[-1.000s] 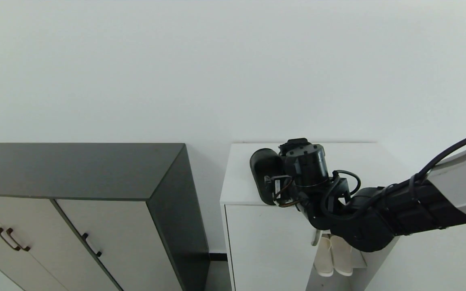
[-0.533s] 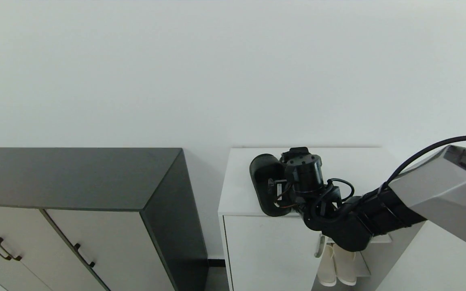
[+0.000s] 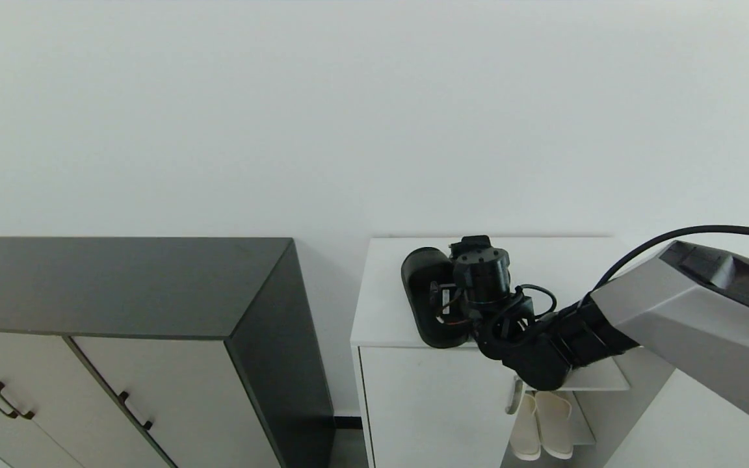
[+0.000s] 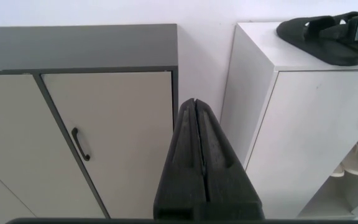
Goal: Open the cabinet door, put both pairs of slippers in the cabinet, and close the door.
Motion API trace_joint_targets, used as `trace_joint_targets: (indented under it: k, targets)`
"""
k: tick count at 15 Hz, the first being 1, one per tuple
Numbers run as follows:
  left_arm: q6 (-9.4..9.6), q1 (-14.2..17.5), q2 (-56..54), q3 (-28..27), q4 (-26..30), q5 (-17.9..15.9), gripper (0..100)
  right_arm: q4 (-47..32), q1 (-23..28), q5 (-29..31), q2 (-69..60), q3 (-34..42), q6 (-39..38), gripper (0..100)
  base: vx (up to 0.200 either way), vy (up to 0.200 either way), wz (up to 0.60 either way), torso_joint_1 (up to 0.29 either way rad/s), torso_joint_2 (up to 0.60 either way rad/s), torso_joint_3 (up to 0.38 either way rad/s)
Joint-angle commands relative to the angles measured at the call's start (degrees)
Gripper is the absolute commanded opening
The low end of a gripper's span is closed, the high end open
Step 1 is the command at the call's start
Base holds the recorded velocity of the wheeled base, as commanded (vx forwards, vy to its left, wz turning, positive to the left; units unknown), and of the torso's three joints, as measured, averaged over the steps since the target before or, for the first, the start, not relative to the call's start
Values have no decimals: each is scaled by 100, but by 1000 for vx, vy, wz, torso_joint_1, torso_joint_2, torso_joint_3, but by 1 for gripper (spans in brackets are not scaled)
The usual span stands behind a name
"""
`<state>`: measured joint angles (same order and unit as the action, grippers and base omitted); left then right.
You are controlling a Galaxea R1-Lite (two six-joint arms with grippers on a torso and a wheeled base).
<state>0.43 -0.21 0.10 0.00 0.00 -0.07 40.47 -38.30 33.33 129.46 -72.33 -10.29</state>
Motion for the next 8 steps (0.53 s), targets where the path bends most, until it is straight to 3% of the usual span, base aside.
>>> trace_joint_targets:
  k: [1, 6, 7, 8]
  targets:
    - [1, 3, 8, 0, 0, -1, 0, -13, 69, -2, 413, -449, 36, 100, 0, 0, 0, 0, 0, 0]
    - [1, 3, 8, 0, 0, 7, 0, -4, 183, -2, 685, -915, 132, 100, 0, 0, 0, 0, 0, 0]
    - [1, 3, 8, 0, 0, 7, 0, -4, 192, -2, 685, -915, 132, 0, 0, 0, 0, 0, 0, 0]
    - [1, 3, 8, 0, 0, 7, 0, -4, 200, -2, 677, -932, 132, 0, 0, 0, 0, 0, 0, 0]
